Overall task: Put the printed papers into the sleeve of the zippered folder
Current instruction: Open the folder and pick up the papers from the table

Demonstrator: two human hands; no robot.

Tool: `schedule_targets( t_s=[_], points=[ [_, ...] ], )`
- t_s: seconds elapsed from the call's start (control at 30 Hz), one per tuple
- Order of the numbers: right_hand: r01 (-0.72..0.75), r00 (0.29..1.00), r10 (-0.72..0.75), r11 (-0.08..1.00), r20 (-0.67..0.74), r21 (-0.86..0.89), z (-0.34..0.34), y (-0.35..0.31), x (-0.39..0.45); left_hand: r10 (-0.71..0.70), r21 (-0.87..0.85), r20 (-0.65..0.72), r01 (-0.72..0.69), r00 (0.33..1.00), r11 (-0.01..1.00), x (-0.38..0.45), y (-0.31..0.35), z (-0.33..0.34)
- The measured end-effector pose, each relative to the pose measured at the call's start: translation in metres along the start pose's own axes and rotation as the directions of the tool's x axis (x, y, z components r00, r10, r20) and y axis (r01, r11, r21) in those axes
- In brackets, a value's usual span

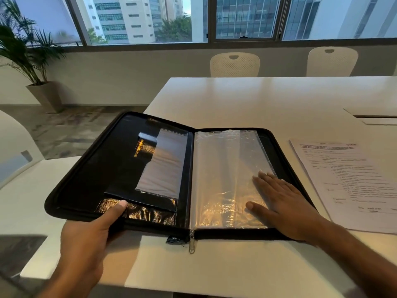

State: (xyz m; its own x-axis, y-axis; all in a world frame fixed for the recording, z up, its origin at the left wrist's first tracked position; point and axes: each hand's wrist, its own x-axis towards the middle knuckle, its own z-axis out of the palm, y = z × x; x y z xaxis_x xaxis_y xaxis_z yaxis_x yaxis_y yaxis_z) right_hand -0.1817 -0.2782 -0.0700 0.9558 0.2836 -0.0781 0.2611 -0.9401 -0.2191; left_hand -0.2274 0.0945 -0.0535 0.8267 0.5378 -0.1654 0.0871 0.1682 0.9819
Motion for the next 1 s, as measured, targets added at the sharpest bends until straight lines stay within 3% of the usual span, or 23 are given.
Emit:
schedule_targets(
  t_s=[0.07,0.13,0.23,0.33,0.37,0.43,0.53,0.6,0.73,0.9,1.0],
  points=[
    [0.004,1.0,-0.004,1.0,-0.002,-0.005,0.001,0.001,0.0,0.096,0.115,-0.041,-0.091,0.994,0.989,0.004,-0.006,-0.006],
    [0.006,1.0,-0.006,1.0,-0.005,-0.005,0.001,0.001,0.0,0.216,0.361,-0.139,-0.154,0.966,0.92,0.009,-0.011,-0.012],
    [0.007,1.0,-0.007,1.0,-0.005,0.004,0.001,0.002,0.0,0.294,0.569,-0.241,-0.111,0.925,0.815,0.016,-0.014,-0.018],
    [0.007,1.0,-0.007,1.0,-0.009,0.005,0.002,0.003,-0.001,0.368,0.734,-0.254,-0.069,0.895,0.675,0.022,-0.016,-0.022],
    [0.006,1.0,-0.006,1.0,-0.009,0.002,0.003,0.003,-0.001,0.436,0.801,-0.209,-0.103,0.875,0.59,0.022,-0.015,-0.022],
    [0.007,1.0,-0.007,1.0,-0.006,-0.002,0.003,0.003,-0.001,0.579,0.897,0.024,-0.274,0.815,0.348,0.016,-0.011,-0.018],
    [0.008,1.0,-0.008,1.0,0.0,-0.006,0.002,0.003,-0.002,0.509,0.857,0.385,-0.503,0.77,0.111,0.015,-0.008,-0.01],
    [0.008,1.0,-0.008,1.0,0.004,-0.01,0.001,0.003,-0.001,0.36,0.832,0.485,-0.548,0.797,0.091,0.023,-0.011,-0.012],
    [0.008,1.0,-0.008,1.0,0.013,-0.001,0.001,0.004,-0.001,0.181,0.83,0.507,-0.534,0.843,0.163,0.03,-0.011,-0.014],
    [0.01,1.0,-0.01,0.999,-0.007,0.034,-0.001,0.002,-0.002,0.162,0.844,0.477,-0.502,0.864,0.187,0.024,-0.004,-0.004],
    [0.01,1.0,-0.008,0.996,-0.021,0.092,-0.005,0.001,-0.003,0.21,0.812,0.511,-0.548,0.833,0.199,0.016,0.009,0.014]
  ],
)
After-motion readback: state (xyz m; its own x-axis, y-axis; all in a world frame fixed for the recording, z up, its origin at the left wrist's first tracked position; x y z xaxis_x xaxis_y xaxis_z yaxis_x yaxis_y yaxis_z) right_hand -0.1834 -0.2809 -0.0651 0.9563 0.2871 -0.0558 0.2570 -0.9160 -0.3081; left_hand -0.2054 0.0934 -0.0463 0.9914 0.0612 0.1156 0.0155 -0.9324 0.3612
